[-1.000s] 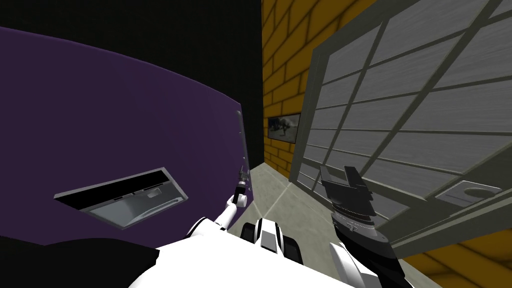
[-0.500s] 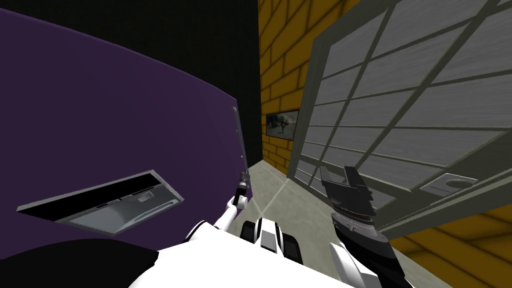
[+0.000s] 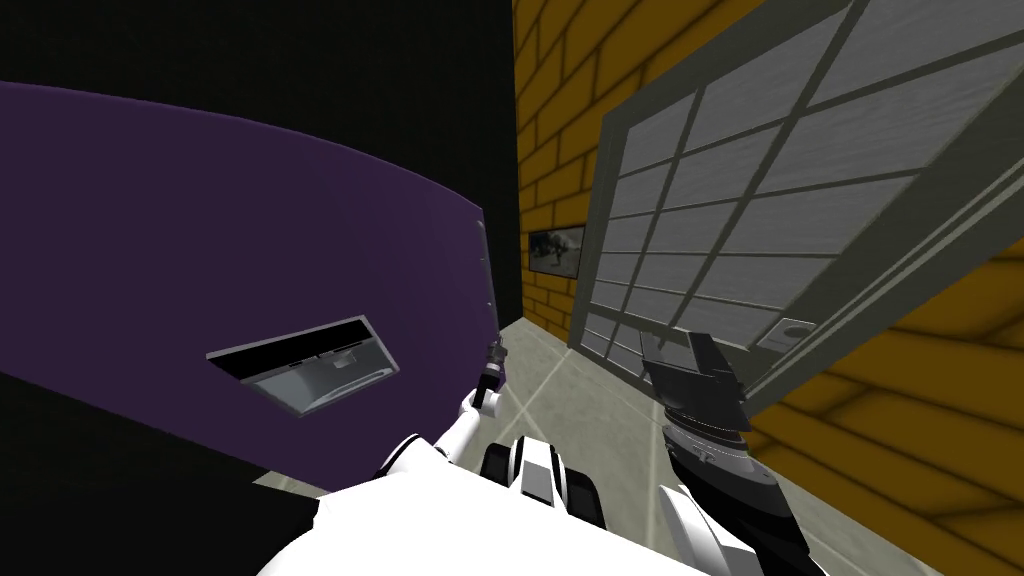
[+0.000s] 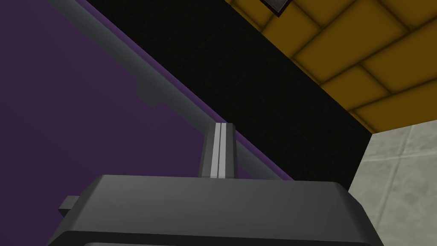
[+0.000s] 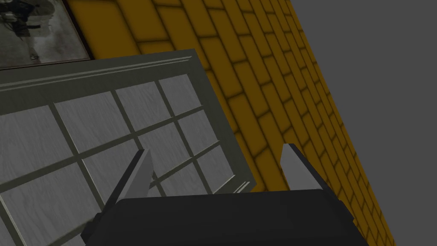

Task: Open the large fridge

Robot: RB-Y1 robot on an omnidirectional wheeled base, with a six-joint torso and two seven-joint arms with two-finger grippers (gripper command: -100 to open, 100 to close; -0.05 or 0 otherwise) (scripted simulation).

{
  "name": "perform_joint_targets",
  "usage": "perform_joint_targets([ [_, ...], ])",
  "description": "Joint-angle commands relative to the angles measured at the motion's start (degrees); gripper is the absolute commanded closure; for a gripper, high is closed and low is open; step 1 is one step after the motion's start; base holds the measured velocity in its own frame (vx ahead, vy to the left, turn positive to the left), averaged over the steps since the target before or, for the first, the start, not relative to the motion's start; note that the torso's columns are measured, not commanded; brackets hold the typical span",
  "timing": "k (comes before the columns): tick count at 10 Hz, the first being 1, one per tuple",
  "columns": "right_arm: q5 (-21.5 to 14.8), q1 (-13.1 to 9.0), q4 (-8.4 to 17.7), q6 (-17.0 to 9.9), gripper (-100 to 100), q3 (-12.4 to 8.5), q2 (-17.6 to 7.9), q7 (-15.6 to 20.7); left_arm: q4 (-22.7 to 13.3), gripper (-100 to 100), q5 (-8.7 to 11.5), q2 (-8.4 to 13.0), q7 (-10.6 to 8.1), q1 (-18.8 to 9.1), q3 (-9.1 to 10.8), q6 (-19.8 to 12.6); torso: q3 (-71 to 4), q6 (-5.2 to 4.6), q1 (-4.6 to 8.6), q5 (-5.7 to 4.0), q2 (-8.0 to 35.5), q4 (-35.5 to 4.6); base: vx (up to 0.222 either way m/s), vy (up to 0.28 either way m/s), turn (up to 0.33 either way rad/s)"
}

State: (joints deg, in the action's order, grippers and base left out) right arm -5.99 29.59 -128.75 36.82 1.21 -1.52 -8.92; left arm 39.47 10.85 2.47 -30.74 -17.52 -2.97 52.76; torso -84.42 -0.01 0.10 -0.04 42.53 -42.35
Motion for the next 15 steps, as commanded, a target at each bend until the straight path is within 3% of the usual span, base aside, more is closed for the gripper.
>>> perform_joint_targets([
  [1,0.0,0.0,0.0,0.0,0,0.0,0.0,0.0,0.4,100,-1.4,-0.3,-1.68,-0.8,-2.48,-0.7,0.0,0.01,-0.16,0.04,0.0,0.0,-0.356,0.046,-0.085],
  [3,0.0,0.0,0.0,0.0,0,0.0,0.0,0.0,0.4,100,-1.4,-0.3,-1.68,-0.8,-2.48,-0.7,-0.3,0.04,-0.20,0.06,-0.5,0.1,-0.155,0.031,-0.014],
  [4,0.0,0.0,0.0,0.0,0,0.0,0.0,0.0,0.8,100,-2.5,-0.8,-2.59,-1.4,-4.36,-1.2,-0.6,0.03,-0.10,0.03,-0.9,0.3,-0.196,-0.011,-0.118],
  [6,0.0,0.0,0.0,0.0,0,0.0,0.0,0.0,1.0,100,-3.0,-1.1,-3.05,-1.7,-5.30,-1.5,0.0,0.01,0.02,-0.01,-0.1,0.0,-0.250,-0.014,-0.067],
  [7,0.0,0.0,0.0,0.0,0,0.0,0.0,0.0,0.4,100,-2.8,-1.1,-2.66,-1.6,-4.81,-1.0,0.0,0.00,-0.11,0.03,0.0,0.0,-0.112,0.000,-0.019],
  [8,0.0,0.0,0.0,0.0,0,0.0,0.0,0.0,0.3,-100,-2.7,0.5,-2.70,-1.6,-4.75,-0.7,-0.3,0.03,-0.18,0.05,-0.5,0.1,-0.005,-0.002,0.012],
  [12,0.0,0.1,0.0,0.0,0,0.0,0.0,0.0,0.4,-100,-2.2,4.5,-2.54,-1.5,-3.78,-0.2,-0.3,0.01,-0.05,0.02,-0.5,0.1,0.088,-0.005,0.024],
  [13,0.0,0.1,0.0,0.0,0,0.0,0.0,0.0,0.4,-100,-1.6,5.3,-2.34,-1.4,-2.77,0.3,-0.2,0.01,-0.11,0.03,-0.3,0.1,0.213,-0.010,0.104],
  [15,0.0,0.1,0.0,0.0,0,0.0,0.0,0.0,0.3,-100,-0.9,4.8,-1.99,-1.2,-1.56,0.7,-0.3,0.00,-0.19,0.06,-0.4,0.1,0.224,0.021,0.065],
])
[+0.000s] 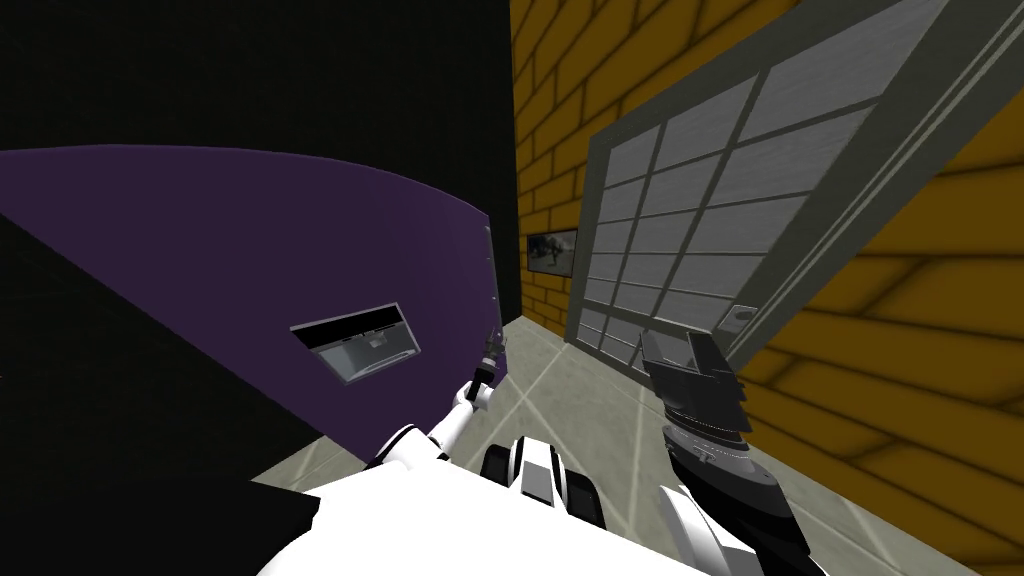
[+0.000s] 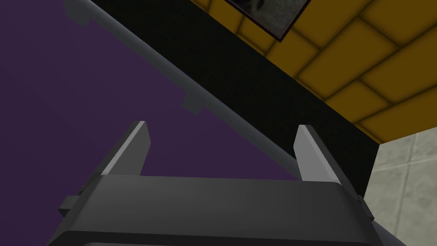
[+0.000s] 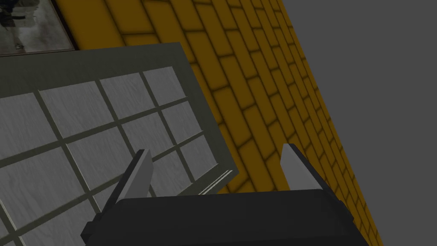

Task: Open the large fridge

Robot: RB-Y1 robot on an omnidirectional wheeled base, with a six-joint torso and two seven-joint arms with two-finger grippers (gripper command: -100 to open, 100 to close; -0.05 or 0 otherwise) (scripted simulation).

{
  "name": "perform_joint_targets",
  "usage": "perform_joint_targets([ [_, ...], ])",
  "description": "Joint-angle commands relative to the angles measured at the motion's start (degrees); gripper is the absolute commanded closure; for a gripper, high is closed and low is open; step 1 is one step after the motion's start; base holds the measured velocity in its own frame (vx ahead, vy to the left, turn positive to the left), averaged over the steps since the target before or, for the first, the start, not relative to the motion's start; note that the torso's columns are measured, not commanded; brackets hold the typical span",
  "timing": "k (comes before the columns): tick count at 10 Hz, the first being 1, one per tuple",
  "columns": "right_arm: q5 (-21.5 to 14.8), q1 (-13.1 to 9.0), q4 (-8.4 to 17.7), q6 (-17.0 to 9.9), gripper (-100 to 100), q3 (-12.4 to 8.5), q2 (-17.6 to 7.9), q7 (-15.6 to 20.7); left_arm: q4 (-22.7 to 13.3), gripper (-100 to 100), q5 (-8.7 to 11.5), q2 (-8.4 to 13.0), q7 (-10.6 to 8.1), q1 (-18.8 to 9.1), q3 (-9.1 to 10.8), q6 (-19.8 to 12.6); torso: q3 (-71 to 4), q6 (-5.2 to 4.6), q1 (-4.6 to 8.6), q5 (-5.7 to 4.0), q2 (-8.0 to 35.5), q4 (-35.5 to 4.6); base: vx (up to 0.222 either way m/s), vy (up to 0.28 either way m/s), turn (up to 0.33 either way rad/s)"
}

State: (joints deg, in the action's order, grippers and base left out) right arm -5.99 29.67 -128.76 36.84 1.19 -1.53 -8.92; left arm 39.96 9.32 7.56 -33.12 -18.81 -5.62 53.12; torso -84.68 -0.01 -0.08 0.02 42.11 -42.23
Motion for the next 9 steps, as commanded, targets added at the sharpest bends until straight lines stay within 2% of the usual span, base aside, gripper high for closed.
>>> perform_joint_targets([
  [1,0.0,0.0,0.0,0.0,0,0.0,0.0,0.0,-0.2,-100,0.8,-0.6,0.55,0.2,1.55,0.5,0.1,0.00,0.02,0.00,0.1,0.0,0.205,-0.016,0.051],
  [6,0.0,0.0,0.0,0.0,0,0.0,0.0,0.0,-0.5,-100,2.6,-0.6,1.62,0.9,4.98,1.5,0.1,0.00,0.15,-0.03,0.1,0.0,0.238,-0.014,0.070],
  [8,0.0,0.0,0.0,0.0,0,0.0,0.0,0.0,-0.9,-100,3.5,-1.5,2.29,1.3,6.62,1.7,0.1,0.01,0.11,-0.04,0.1,0.0,0.280,-0.016,0.088],
  [9,0.0,0.0,0.0,0.0,0,0.0,0.0,0.0,-1.0,-100,3.7,-2.6,2.56,1.4,7.23,1.7,0.1,0.01,-0.01,0.00,0.1,0.0,0.253,-0.028,0.076],
])
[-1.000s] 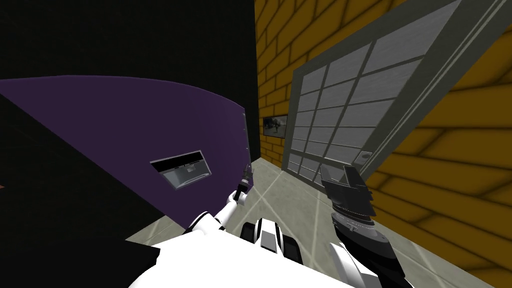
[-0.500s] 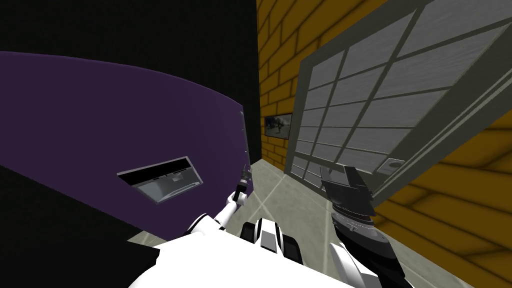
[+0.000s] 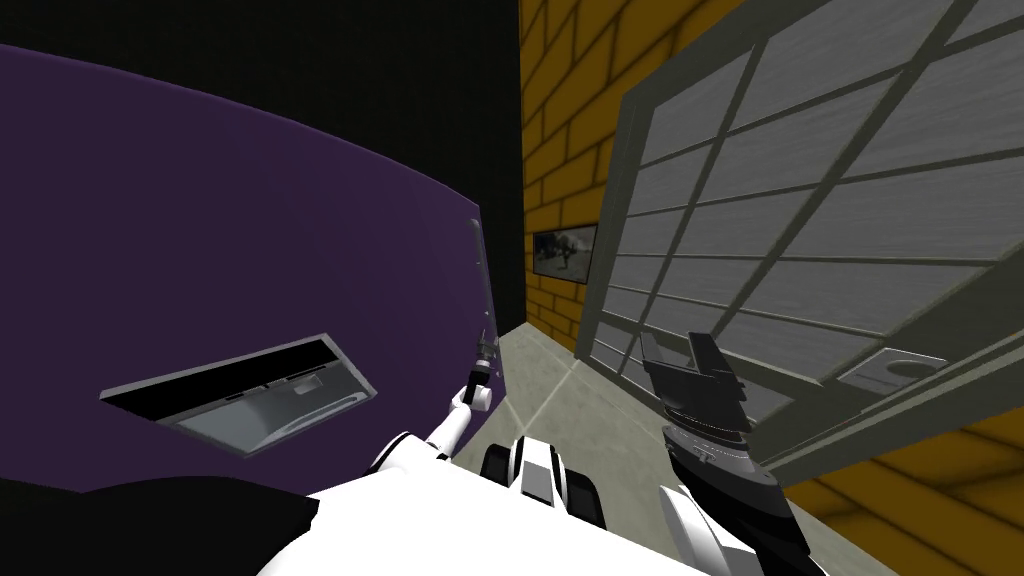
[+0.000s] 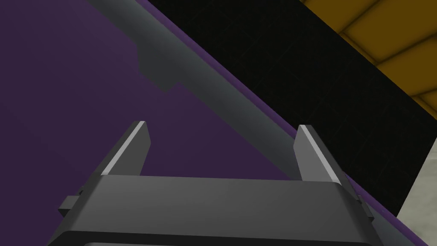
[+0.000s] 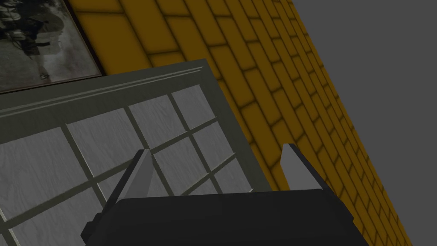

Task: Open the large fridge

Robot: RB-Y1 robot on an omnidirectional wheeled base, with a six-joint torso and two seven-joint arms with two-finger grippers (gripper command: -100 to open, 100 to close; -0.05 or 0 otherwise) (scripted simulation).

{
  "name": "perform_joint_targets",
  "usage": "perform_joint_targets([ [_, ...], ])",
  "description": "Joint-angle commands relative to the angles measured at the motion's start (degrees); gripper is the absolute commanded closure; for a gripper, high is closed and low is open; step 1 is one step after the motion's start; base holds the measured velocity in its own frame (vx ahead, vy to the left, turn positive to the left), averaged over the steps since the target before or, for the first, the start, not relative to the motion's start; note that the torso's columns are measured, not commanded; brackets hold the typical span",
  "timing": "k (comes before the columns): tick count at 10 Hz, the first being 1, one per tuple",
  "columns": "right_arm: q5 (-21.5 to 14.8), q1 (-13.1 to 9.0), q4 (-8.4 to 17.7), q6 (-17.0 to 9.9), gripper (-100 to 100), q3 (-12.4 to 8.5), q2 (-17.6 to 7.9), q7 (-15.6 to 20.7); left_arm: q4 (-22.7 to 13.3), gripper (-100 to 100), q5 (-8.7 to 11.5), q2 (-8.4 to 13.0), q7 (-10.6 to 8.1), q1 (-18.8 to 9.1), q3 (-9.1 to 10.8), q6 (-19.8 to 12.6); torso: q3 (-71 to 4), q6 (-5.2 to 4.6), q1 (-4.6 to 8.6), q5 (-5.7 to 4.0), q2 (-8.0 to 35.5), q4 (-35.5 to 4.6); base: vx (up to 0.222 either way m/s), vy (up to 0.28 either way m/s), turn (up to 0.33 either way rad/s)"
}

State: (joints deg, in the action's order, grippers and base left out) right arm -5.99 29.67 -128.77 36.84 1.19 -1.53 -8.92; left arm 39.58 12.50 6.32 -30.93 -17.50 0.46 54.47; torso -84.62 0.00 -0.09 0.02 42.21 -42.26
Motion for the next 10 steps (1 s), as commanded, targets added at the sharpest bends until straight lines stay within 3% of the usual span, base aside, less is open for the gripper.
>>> perform_joint_targets([
  [1,0.0,0.0,0.0,0.0,0,0.0,0.0,0.0,-0.5,-100,0.3,-0.8,0.20,0.0,0.69,0.4,0.1,-0.01,0.08,-0.01,0.1,0.0,0.105,-0.024,0.015],
  [2,0.0,0.0,0.0,0.0,0,0.0,0.0,0.0,1.7,-100,0.6,-1.9,1.40,0.5,-0.35,-1.1,0.3,-0.01,0.03,-0.01,0.4,-0.1,0.062,0.021,0.110],
  [8,0.0,0.0,0.0,0.0,0,0.0,0.0,0.0,6.3,-100,1.2,-3.7,3.72,1.5,-2.54,-4.3,0.0,-0.01,0.11,-0.12,-0.1,-0.1,0.030,0.027,0.063],
  [9,0.0,0.0,0.0,0.0,0,0.0,0.0,0.0,6.0,-100,1.1,-3.6,3.42,2.0,-2.43,-4.1,-0.1,-0.01,0.09,-0.16,-0.1,-0.2,0.004,0.004,0.011],
  [10,0.0,0.0,0.0,0.0,0,0.0,0.0,0.0,4.0,100,0.9,-2.8,2.56,1.0,-1.44,-2.7,-0.1,-0.02,0.09,-0.12,-0.1,-0.1,-0.030,-0.020,-0.107],
])
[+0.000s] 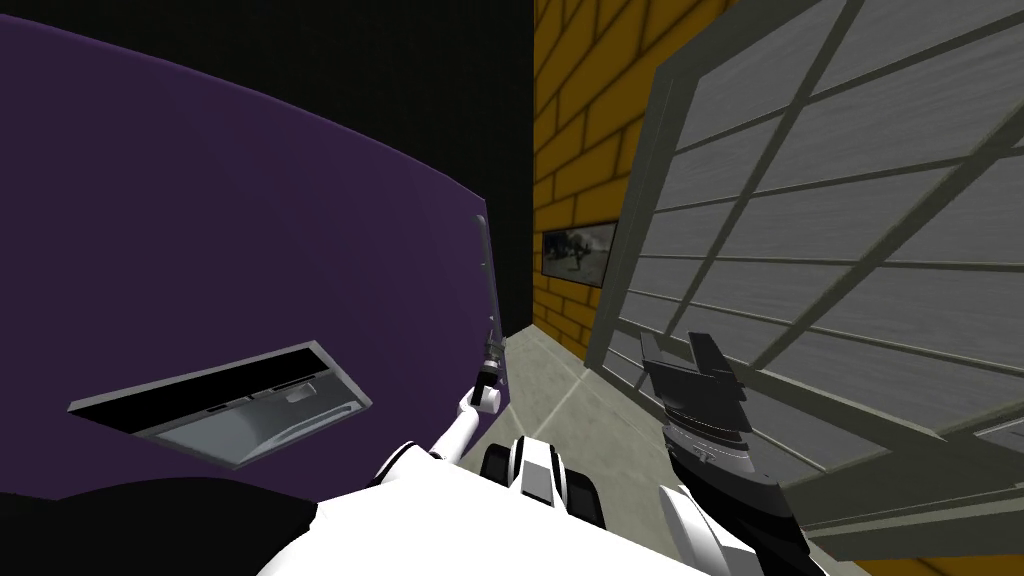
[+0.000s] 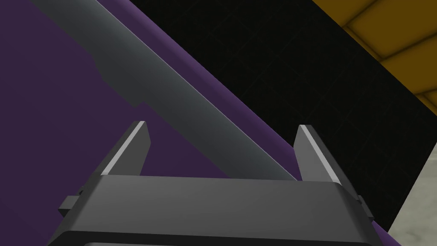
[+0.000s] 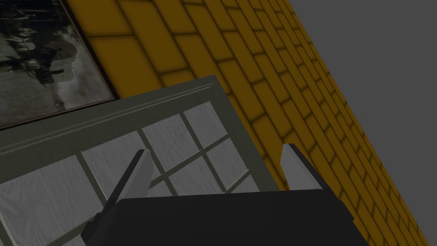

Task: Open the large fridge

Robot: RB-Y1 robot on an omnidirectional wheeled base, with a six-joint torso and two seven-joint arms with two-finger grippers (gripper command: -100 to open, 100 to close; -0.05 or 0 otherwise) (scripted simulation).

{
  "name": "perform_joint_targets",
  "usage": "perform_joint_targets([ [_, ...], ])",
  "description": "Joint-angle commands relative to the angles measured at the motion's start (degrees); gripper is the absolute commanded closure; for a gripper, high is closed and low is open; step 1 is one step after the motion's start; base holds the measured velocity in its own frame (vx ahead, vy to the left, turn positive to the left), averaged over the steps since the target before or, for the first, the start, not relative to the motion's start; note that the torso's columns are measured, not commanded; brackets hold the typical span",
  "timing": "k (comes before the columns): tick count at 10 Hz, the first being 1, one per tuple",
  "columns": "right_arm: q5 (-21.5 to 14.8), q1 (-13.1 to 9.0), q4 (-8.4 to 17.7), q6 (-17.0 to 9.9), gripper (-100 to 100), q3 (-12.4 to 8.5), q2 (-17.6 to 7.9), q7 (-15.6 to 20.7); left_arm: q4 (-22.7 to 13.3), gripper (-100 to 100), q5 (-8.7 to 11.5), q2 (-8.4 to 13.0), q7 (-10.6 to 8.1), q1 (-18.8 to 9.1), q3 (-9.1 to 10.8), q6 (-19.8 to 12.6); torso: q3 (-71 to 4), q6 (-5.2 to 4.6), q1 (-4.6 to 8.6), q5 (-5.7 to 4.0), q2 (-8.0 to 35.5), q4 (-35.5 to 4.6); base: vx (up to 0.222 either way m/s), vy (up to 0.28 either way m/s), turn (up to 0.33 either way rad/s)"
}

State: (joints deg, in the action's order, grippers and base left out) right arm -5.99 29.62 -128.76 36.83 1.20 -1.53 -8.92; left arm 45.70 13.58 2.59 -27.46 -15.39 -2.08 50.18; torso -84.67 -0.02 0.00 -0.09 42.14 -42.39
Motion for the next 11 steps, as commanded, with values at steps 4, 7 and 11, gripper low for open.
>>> perform_joint_targets([
  [4,0.0,0.0,0.0,0.0,0,0.0,0.0,0.0,-6.7,100,-0.7,2.8,-3.24,-2.1,3.27,4.7,0.1,0.20,-0.04,0.08,0.2,0.2,-0.055,-0.043,-0.105],
  [7,0.0,0.0,0.0,0.0,0,0.0,0.0,0.0,-6.1,100,-2.0,1.1,-3.82,-2.7,0.78,3.7,0.3,-0.10,-0.14,0.18,0.5,0.2,-0.158,0.031,-0.039],
  [11,0.0,0.0,0.0,0.0,0,0.0,0.0,0.0,-5.5,100,-4.1,-1.2,-4.41,-3.2,-2.72,2.4,0.1,0.08,-0.10,0.04,0.1,0.2,-0.254,0.025,-0.055],
])
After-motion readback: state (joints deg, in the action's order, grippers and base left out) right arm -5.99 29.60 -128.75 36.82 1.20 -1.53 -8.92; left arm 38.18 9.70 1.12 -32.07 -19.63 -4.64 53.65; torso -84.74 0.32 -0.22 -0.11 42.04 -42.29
